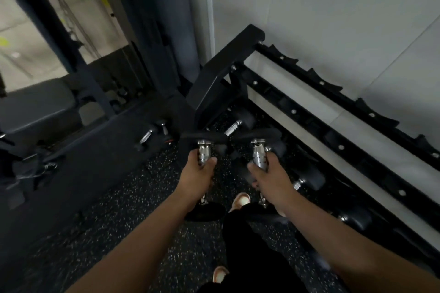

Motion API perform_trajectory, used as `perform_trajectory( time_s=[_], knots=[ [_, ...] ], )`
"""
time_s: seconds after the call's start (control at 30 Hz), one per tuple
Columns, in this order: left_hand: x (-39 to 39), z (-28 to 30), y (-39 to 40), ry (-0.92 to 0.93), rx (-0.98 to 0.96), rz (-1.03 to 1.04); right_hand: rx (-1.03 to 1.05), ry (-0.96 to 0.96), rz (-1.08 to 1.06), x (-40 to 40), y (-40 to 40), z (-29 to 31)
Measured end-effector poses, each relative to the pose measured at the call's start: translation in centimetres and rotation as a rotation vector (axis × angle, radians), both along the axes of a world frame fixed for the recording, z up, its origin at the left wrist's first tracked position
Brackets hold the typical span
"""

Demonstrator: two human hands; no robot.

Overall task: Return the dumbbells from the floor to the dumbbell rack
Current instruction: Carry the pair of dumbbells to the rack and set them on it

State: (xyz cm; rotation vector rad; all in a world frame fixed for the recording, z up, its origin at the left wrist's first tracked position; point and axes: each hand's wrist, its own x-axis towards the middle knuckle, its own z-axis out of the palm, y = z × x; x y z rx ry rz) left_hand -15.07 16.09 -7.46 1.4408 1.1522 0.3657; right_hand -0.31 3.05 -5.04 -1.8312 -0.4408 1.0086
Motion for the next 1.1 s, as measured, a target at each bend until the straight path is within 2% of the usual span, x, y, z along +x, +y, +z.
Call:
perform_trajectory(
  time_s=[0.23, 0.53, 0.9, 1.1],
  knots=[
    [9.8, -0.8, 9.8, 0.016, -0.036, -0.05, -0.005, 0.061, -0.177, 7.4, 8.4, -1.1],
    [22.7, -0.1, 20.0, 0.022, -0.097, -0.285, -0.1, 0.022, -0.393, 16.4, 15.5, -1.1],
    [38.0, -3.2, 29.1, 0.021, -0.275, -0.563, -0.178, 0.055, -0.721, 24.3, 21.7, -2.0],
    [45.5, -4.8, 31.5, 0.035, -0.293, -0.664, -0.195, 0.079, -0.859, 28.0, 23.2, -3.3]
  ],
)
